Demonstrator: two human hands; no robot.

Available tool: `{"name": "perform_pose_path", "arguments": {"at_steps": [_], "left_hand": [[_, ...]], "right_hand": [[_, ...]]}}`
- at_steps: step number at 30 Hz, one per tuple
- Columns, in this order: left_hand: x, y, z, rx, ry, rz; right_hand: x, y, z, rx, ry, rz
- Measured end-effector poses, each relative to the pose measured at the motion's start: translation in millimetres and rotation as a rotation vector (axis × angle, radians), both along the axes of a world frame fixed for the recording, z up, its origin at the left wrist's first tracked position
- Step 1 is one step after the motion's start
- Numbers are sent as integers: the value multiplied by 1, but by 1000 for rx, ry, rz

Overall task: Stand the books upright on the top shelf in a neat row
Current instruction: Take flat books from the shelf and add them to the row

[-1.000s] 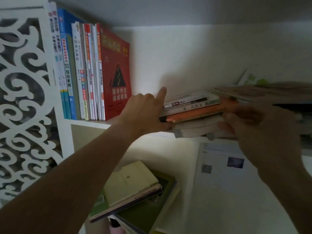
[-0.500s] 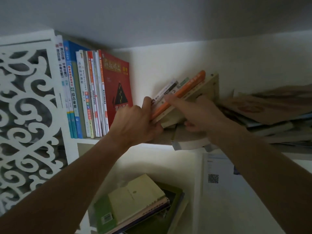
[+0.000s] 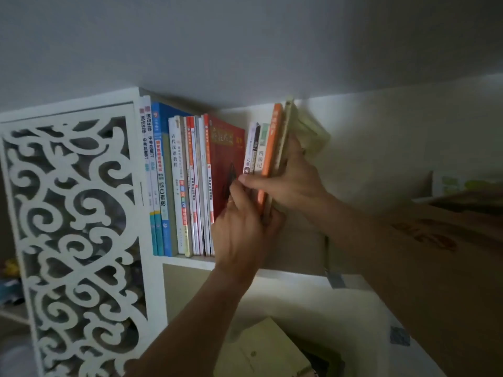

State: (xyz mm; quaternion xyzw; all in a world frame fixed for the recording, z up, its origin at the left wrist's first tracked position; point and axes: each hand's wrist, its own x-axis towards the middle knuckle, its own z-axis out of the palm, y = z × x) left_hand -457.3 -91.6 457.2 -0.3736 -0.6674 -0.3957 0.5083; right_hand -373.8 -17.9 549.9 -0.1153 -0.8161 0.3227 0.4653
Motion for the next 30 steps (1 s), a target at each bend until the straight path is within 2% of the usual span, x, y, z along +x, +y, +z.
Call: {"name": "perform_pose_path", "arguments": {"at_steps": [2,4,8,13,18,20,23,26,30], "left_hand": [[-8,8,-15,49,-68,-70],[-14,10,-26,-8,-109,-96],[-17,-3,-26,-131,0,144],[-23,-24,-11,-220,209,229],[-50,-25,-2,-376,183,301],[-57,-28,1,-396,194,296],[-54,-34,6,-424,187,235],[-45,-42,0,-480,143,198],[-45,-44,-7,-442,106,123]], "right_hand": [[-13,-4,-8,59,-141,69],[-22,-6,-16,35,-236,135],[-18,7,-27,-60,-194,260],[-12,20,-34,-57,-181,266],[-21,22,-40,-59,-270,322],[-27,20,-40,-13,-280,288],[-23,20,-41,-62,-315,325],[-16,18,-53,-73,-419,335],[-29,10,-62,26,-351,253]]}}
